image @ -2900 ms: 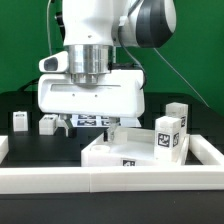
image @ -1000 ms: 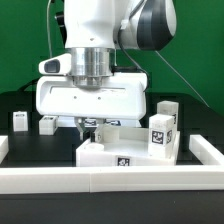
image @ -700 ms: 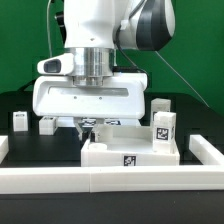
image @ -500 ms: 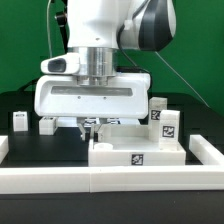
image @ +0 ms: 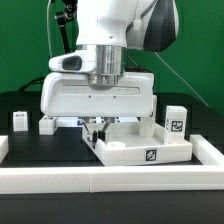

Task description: Assemble square table

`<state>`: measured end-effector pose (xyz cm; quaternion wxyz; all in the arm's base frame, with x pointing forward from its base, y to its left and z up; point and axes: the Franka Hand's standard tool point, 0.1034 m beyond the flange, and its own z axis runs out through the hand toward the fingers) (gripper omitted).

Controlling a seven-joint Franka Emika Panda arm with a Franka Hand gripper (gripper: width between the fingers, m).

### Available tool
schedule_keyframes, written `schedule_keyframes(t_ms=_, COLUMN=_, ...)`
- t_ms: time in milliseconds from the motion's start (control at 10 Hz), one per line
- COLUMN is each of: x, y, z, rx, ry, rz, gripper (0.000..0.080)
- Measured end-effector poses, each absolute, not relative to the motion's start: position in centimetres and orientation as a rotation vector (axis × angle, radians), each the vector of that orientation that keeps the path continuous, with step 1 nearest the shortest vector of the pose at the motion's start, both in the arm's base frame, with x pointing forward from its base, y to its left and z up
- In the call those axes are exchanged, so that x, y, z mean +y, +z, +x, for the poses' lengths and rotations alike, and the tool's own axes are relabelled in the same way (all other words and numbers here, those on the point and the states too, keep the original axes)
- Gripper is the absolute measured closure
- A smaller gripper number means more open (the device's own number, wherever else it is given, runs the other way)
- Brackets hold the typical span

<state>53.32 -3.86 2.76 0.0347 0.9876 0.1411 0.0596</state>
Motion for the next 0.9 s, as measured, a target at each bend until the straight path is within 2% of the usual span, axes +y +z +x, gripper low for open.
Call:
schedule_keyframes(t_ms=200, x=-4.1, y=2.75, z=53.34, rx=0.712, ry=0.165, rz=2.965, gripper=0.0742)
schedule_keyframes(t_ms=900, x=-3.68, y=3.07, z=54.14, rx=1.252, ry=0.125, rz=2.73, gripper=0.0742)
